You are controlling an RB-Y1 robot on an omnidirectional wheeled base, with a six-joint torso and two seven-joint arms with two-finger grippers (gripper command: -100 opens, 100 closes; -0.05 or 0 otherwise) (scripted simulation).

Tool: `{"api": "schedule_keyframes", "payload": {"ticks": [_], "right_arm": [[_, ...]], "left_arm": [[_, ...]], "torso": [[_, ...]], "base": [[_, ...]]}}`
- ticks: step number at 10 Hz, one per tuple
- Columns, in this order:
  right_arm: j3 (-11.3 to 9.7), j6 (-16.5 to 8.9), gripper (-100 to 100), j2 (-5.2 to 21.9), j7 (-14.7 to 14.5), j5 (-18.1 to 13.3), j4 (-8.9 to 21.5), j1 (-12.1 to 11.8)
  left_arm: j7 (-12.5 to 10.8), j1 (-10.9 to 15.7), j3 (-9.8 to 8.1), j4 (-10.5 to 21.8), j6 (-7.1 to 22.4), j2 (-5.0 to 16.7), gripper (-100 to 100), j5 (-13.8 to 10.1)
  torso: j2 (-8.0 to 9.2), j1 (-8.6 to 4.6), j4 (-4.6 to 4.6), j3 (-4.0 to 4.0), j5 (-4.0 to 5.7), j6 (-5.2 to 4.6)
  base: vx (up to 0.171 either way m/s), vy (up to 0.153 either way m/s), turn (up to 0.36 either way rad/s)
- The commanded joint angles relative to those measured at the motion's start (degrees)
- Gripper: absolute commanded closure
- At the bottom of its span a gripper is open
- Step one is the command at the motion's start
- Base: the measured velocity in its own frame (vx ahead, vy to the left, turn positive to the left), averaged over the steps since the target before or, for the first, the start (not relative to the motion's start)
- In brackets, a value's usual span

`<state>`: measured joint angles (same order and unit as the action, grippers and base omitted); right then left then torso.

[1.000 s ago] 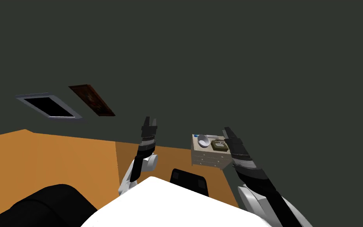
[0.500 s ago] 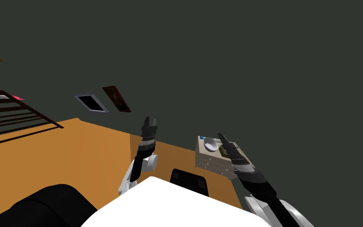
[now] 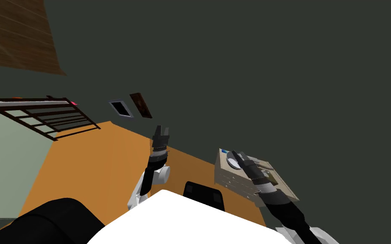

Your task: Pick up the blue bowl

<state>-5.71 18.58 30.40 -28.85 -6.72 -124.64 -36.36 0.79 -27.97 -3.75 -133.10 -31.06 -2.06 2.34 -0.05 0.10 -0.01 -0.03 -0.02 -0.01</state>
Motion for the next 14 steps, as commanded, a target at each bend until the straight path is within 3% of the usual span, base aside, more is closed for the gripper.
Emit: {"api": "schedule_keyframes", "payload": {"ticks": [1, 2, 4, 9, 11, 14], "right_arm": [[0.4, -0.3, -100, 2.9, -2.9, -1.9, 2.5, -1.9], [0.4, -0.3, -100, 3.1, -3.5, -1.9, 2.5, -1.9], [0.6, -1.2, -100, 6.4, -7.3, -4.8, 5.5, -4.8], [1.0, -2.1, -100, 9.3, -13.0, -7.8, 8.9, -7.9], [1.4, -3.1, -100, 11.7, -16.8, -10.8, 12.5, -11.1], [1.6, -3.6, -100, 12.7, -19.8, -12.2, 14.3, -13.0]], "left_arm": [[0.0, 0.0, 0.0, 0.0, 0.0, 0.0, 0, 0.0], [0.0, 0.0, 0.0, 0.0, 0.0, 0.0, 0, 0.0], [0.0, 0.0, 0.0, 0.0, 0.0, 0.0, 0, 0.0], [0.0, 0.0, -0.01, 0.0, 0.0, 0.0, 0, 0.0], [0.0, 0.0, -0.01, 0.0, 0.0, 0.0, 0, 0.0], [0.0, 0.0, -0.01, 0.0, 0.0, 0.0, 0, 0.0]], "torso": [[0.0, 0.0, 0.0, 0.0, 0.0, 0.0], [-0.05, 0.01, -0.01, -0.02, 0.0, 0.02], [-0.09, -0.03, -0.02, -0.05, 0.01, -0.02], [-0.12, -0.04, -0.02, -0.07, 0.0, -0.01], [-0.14, -0.04, -0.03, -0.08, 0.01, -0.02], [-0.18, -0.02, -0.04, -0.1, 0.0, -0.06]], "base": [[0.029, 0.043, 0.447], [0.035, 0.017, 0.125], [0.051, 0.035, 0.259], [0.051, 0.02, 0.183], [0.081, 0.025, 0.292], [0.069, 0.013, 0.109]]}}
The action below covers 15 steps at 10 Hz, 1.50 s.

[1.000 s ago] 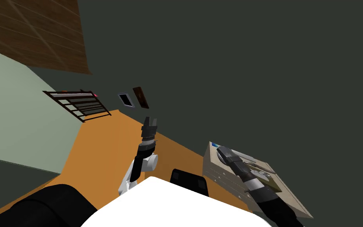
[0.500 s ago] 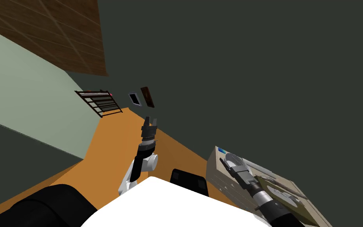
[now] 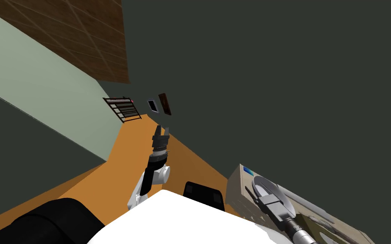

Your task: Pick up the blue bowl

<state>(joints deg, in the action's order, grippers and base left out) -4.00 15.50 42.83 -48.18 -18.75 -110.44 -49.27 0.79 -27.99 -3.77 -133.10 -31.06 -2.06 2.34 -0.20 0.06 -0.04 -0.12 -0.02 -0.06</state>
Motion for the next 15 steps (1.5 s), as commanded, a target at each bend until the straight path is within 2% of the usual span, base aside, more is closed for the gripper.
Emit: {"api": "schedule_keyframes", "payload": {"ticks": [1, 2, 3, 5, 6, 7, 8, 9, 10, 11, 12, 14, 15], "right_arm": [[0.2, -1.0, -100, 1.2, -2.6, -1.7, 2.0, -1.8], [0.5, -1.5, -100, 1.9, -4.3, -3.1, 3.5, -3.5], [0.5, -1.5, -100, 1.9, -4.7, -3.1, 3.8, -3.5], [1.1, -2.5, -100, 3.0, -8.6, -5.9, 7.2, -6.9], [1.1, -2.5, -100, 3.0, -8.6, -5.9, 7.6, -6.9], [1.3, -2.9, -100, 3.3, -10.4, -7.2, 9.4, -8.6], [1.3, -2.9, -100, 3.3, -10.4, -7.2, 9.4, -8.6], [1.6, -3.4, -100, 3.4, -12.1, -8.4, 11.2, -10.2], [1.6, -3.4, -100, 3.4, -12.1, -8.4, 11.2, -10.2], [1.8, -3.8, -100, 3.5, -13.7, -9.7, 12.9, -11.8], [1.8, -3.8, -100, 3.5, -13.7, -9.7, 12.9, -11.8], [2.0, -4.6, -100, 3.2, -16.6, -11.9, 16.1, -14.7], [2.0, -4.6, -100, 3.2, -16.6, -11.9, 16.1, -14.7]], "left_arm": [[0.0, 0.0, 0.0, 0.0, 0.0, 0.0, 0, 0.0], [0.0, 0.0, 0.0, 0.0, 0.0, 0.0, 0, 0.0], [0.0, 0.0, 0.0, 0.0, 0.0, 0.0, 0, 0.0], [0.0, 0.0, 0.0, 0.0, 0.0, 0.0, 0, 0.0], [0.0, 0.0, 0.0, 0.0, 0.0, 0.0, 0, 0.0], [0.0, 0.0, -0.01, 0.0, 0.0, 0.0, 0, 0.0], [0.0, 0.0, 0.0, 0.0, 0.0, 0.0, 0, 0.0], [0.0, 0.0, 0.0, 0.0, 0.0, 0.0, 0, 0.0], [0.0, 0.0, 0.0, 0.0, 0.0, 0.0, 0, 0.0], [0.0, 0.0, 0.0, 0.0, 0.0, 0.0, 0, 0.0], [0.0, 0.0, 0.0, 0.0, 0.0, 0.0, 0, 0.0], [0.0, 0.0, 0.0, 0.0, 0.0, 0.0, 0, 0.0], [0.0, 0.0, 0.0, 0.0, 0.0, 0.0, 0, 0.0]], "torso": [[0.0, 0.0, 0.0, 0.0, 0.0, 0.0], [-0.06, 0.04, -0.01, -0.03, -0.02, 0.01], [-0.16, 0.02, -0.04, -0.09, -0.01, 0.01], [-0.13, -0.04, -0.03, -0.07, 0.0, 0.0], [-0.23, -0.08, -0.05, -0.13, 0.01, 0.01], [-0.15, -0.08, -0.04, -0.09, 0.02, -0.01], [-0.1, -0.05, -0.02, -0.06, 0.01, -0.01], [-0.04, 0.0, -0.01, -0.03, 0.0, -0.02], [-0.07, -0.04, -0.01, -0.04, 0.01, 0.0], [-0.04, 0.02, -0.01, -0.03, -0.01, -0.03], [-0.08, 0.05, -0.02, -0.04, -0.02, -0.02], [-0.02, -0.02, -0.01, -0.01, 0.0, -0.02], [-0.18, -0.01, -0.04, -0.1, -0.01, -0.02]], "base": [[0.084, 0.025, 0.21], [0.119, 0.015, 0.27], [0.095, -0.001, 0.073], [0.117, -0.008, 0.176], [0.096, -0.019, 0.09], [0.083, -0.009, 0.12], [0.07, 0.0, 0.056], [0.085, -0.007, 0.13], [0.078, 0.0, 0.055], [0.092, 0.007, 0.089], [0.076, -0.006, 0.039], [0.1, -0.01, 0.098], [0.104, -0.011, 0.041]]}}
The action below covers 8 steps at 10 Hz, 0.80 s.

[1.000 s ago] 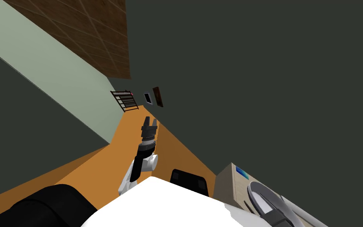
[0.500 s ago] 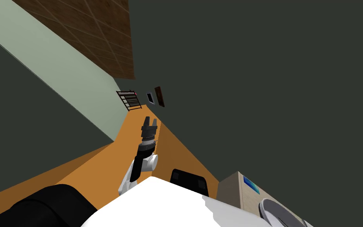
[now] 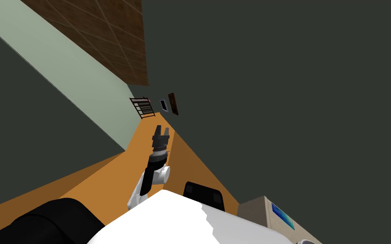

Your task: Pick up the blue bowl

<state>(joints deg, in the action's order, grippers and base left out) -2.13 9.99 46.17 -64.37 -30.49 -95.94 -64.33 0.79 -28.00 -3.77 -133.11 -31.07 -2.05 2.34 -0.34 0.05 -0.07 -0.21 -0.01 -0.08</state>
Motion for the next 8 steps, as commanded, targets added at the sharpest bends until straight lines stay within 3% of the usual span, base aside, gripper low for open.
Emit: {"api": "schedule_keyframes", "payload": {"ticks": [1, 3, 6, 8], "right_arm": [[0.2, 0.9, -100, -0.1, -0.4, -0.1, 1.8, 0.3], [0.2, 0.2, -100, -0.9, -2.8, -2.1, 4.7, -2.1], [-0.3, -0.6, -100, -2.6, -5.4, -4.4, 8.9, -4.6], [-1.8, -1.1, -100, -4.8, -6.9, -5.9, 11.8, -5.6]], "left_arm": [[0.0, 0.0, 0.0, 0.0, 0.0, 0.0, 0, 0.0], [0.0, 0.0, 0.0, 0.0, 0.0, 0.0, 0, 0.0], [0.0, 0.0, 0.0, 0.0, 0.0, 0.0, 0, 0.0], [0.0, 0.0, 0.0, 0.0, 0.0, 0.0, 0, 0.0]], "torso": [[0.0, 0.0, 0.0, 0.0, 0.0, 0.0], [0.21, 0.03, 0.05, 0.13, -0.02, 0.0], [-0.11, -0.05, -0.02, -0.06, 0.01, 0.0], [-0.15, -0.15, -0.03, -0.09, 0.03, 0.0]], "base": [[0.032, -0.009, -0.004], [0.072, -0.012, 0.075], [0.144, -0.033, 0.049], [0.154, -0.053, 0.052]]}}
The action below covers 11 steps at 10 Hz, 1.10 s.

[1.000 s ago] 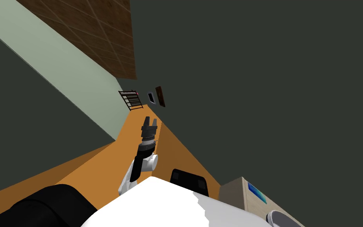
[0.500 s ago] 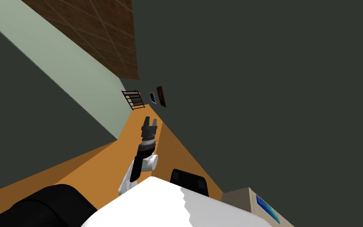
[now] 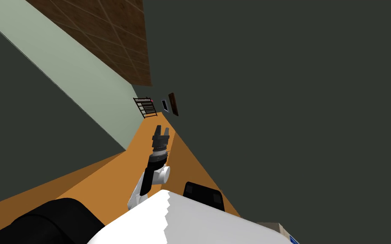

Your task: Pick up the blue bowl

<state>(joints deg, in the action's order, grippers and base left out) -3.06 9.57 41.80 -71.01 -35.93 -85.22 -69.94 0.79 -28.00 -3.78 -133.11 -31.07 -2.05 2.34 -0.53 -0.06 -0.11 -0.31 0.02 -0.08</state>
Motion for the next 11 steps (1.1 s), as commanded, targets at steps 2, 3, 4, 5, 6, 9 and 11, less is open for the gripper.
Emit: {"api": "schedule_keyframes", "payload": {"ticks": [2, 3, 4, 5, 6, 9, 11], "right_arm": [[-1.3, -0.9, -100, -0.9, -0.4, -0.6, 0.7, 0.1], [-1.5, -1.1, 0, -1.0, -0.4, -0.6, 0.7, 0.1], [-2.2, -1.5, -100, -1.7, -0.1, -0.9, 2.5, 2.1], [-2.6, -1.7, -100, -2.1, 0.1, -1.1, 3.5, 3.2], [-3.0, -1.9, -100, -2.4, 0.2, -1.2, 4.4, 4.2], [-3.1, -1.9, 100, -2.7, 0.3, -1.3, 4.9, 4.7], [-3.2, -1.9, 100, -2.7, 0.3, -1.3, 4.9, 4.6]], "left_arm": [[0.0, 0.0, 0.0, 0.0, 0.0, 0.0, 0, 0.0], [0.0, 0.0, 0.0, 0.0, 0.0, 0.0, 0, 0.0], [0.0, 0.0, 0.01, 0.0, 0.0, 0.0, 0, 0.0], [0.0, 0.0, 0.01, 0.0, 0.0, 0.0, 0, 0.0], [0.0, 0.0, 0.01, 0.0, 0.0, 0.0, 0, 0.0], [0.0, 0.0, 0.01, 0.0, 0.0, 0.0, 0, 0.0], [0.0, 0.0, 0.01, 0.0, 0.0, 0.0, 0, 0.0]], "torso": [[0.09, 0.04, 0.01, 0.04, -0.01, 0.0], [0.32, 0.11, 0.06, 0.17, -0.04, 0.01], [0.47, 0.16, 0.1, 0.26, -0.05, 0.0], [0.59, 0.14, 0.13, 0.33, -0.04, 0.02], [0.67, 0.11, 0.15, 0.38, -0.03, 0.0], [0.67, 0.15, 0.15, 0.38, -0.05, -0.01], [0.58, 0.16, 0.15, 0.34, -0.08, 0.05]], "base": [[0.084, -0.026, 0.009], [0.01, -0.003, 0.002], [-0.016, -0.008, 0.081], [-0.03, -0.018, 0.073], [-0.034, -0.014, 0.055], [-0.015, -0.005, 0.023], [-0.002, 0.002, -0.007]]}}
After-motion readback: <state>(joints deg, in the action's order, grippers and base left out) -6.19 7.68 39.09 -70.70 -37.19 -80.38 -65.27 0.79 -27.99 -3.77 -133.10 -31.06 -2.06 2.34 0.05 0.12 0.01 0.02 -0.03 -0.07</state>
